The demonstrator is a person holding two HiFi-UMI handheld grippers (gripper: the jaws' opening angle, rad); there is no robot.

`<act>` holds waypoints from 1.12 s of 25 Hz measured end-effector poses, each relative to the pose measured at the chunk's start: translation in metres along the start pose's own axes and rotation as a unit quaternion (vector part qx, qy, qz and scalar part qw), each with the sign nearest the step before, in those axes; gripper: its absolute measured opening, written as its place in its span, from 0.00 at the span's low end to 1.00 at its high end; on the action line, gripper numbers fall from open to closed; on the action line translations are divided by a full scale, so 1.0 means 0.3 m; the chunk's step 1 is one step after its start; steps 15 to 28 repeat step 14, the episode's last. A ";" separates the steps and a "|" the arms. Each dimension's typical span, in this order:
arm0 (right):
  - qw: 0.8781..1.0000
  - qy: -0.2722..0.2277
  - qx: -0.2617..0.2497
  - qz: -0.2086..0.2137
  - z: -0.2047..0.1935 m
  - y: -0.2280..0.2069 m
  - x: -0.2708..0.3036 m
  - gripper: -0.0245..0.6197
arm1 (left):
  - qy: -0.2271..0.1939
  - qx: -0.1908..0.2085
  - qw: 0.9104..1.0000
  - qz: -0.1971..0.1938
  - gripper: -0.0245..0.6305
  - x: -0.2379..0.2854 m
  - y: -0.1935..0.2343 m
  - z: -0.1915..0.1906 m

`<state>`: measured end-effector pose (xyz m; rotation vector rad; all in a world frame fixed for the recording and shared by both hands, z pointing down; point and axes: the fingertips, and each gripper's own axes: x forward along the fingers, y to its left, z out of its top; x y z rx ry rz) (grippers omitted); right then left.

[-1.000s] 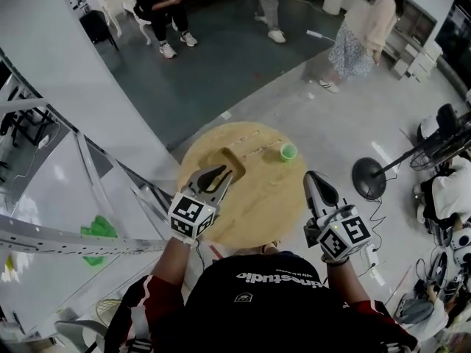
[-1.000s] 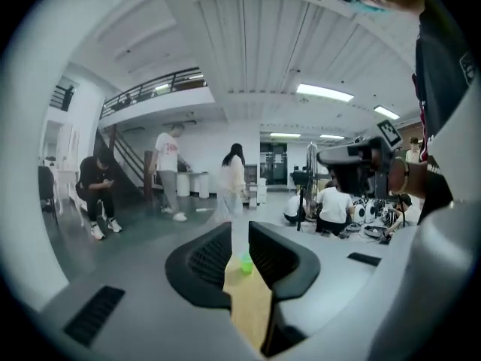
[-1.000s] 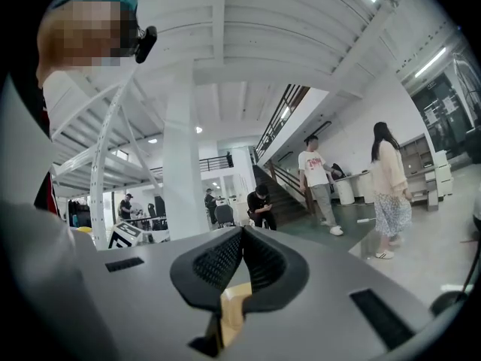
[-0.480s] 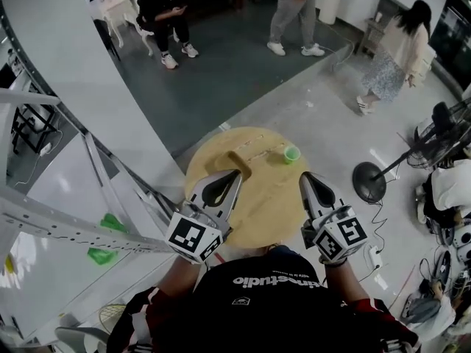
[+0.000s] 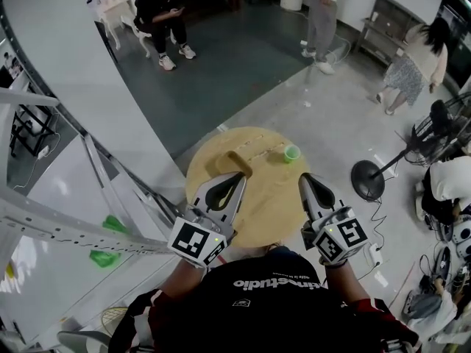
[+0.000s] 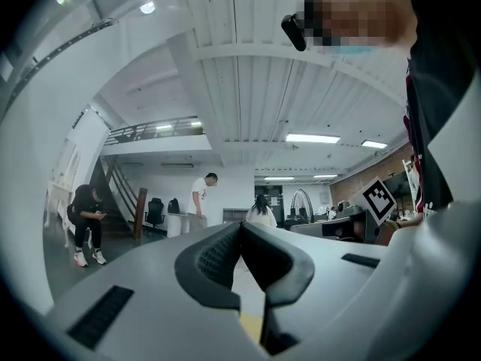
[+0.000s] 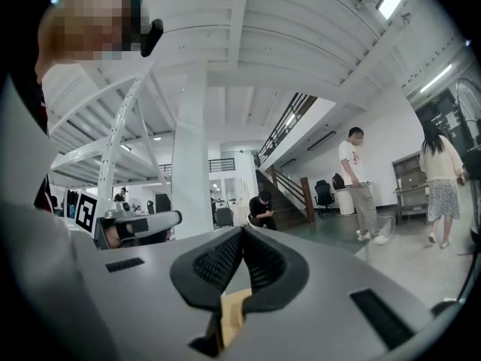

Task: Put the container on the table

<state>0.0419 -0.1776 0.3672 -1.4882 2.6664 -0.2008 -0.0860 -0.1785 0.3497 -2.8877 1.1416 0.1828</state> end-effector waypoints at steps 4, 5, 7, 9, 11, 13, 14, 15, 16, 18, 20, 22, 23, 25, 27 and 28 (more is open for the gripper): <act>1.000 -0.001 -0.003 0.000 0.005 0.005 -0.012 0.06 | -0.002 -0.008 1.000 -0.007 0.07 0.006 -0.008 -0.005; 1.000 -0.002 -0.004 0.000 0.007 0.005 -0.015 0.06 | -0.001 -0.008 1.000 -0.008 0.07 0.009 -0.011 -0.008; 1.000 -0.005 -0.007 0.000 0.012 0.005 -0.020 0.06 | 0.001 -0.009 1.000 -0.012 0.07 0.014 -0.017 -0.014; 1.000 -0.007 -0.007 0.000 0.016 0.004 -0.025 0.06 | 0.002 -0.008 1.000 -0.015 0.07 0.018 -0.023 -0.017; 1.000 -0.006 -0.008 -0.001 0.018 0.000 -0.031 0.06 | 0.003 -0.009 1.000 -0.017 0.07 0.024 -0.030 -0.018; 1.000 -0.004 -0.010 -0.001 0.017 -0.005 -0.037 0.06 | 0.003 -0.010 1.000 -0.018 0.07 0.031 -0.037 -0.021; 1.000 -0.004 -0.010 -0.001 0.017 -0.008 -0.040 0.06 | 0.004 -0.010 1.000 -0.019 0.07 0.035 -0.040 -0.022; 1.000 -0.004 -0.010 -0.001 0.017 -0.008 -0.040 0.06 | 0.004 -0.010 1.000 -0.019 0.07 0.035 -0.040 -0.022; 1.000 -0.004 -0.010 -0.001 0.017 -0.008 -0.040 0.06 | 0.004 -0.010 1.000 -0.019 0.07 0.035 -0.040 -0.022; 1.000 -0.004 -0.010 -0.001 0.017 -0.008 -0.040 0.06 | 0.004 -0.010 1.000 -0.019 0.07 0.035 -0.040 -0.022; 1.000 -0.004 -0.010 -0.001 0.017 -0.008 -0.040 0.06 | 0.004 -0.010 1.000 -0.019 0.07 0.035 -0.040 -0.022; 1.000 -0.004 -0.010 -0.001 0.017 -0.008 -0.040 0.06 | 0.004 -0.010 1.000 -0.019 0.07 0.035 -0.040 -0.022; 1.000 -0.004 -0.010 -0.001 0.017 -0.008 -0.040 0.06 | 0.004 -0.010 1.000 -0.019 0.07 0.035 -0.040 -0.022; 1.000 -0.004 -0.010 -0.001 0.017 -0.008 -0.040 0.06 | 0.004 -0.010 1.000 -0.019 0.07 0.035 -0.040 -0.022; 1.000 -0.004 -0.010 -0.001 0.017 -0.008 -0.040 0.06 | 0.004 -0.010 1.000 -0.019 0.07 0.035 -0.040 -0.022; 1.000 -0.004 -0.010 -0.001 0.017 -0.008 -0.040 0.06 | 0.004 -0.010 1.000 -0.019 0.07 0.035 -0.040 -0.022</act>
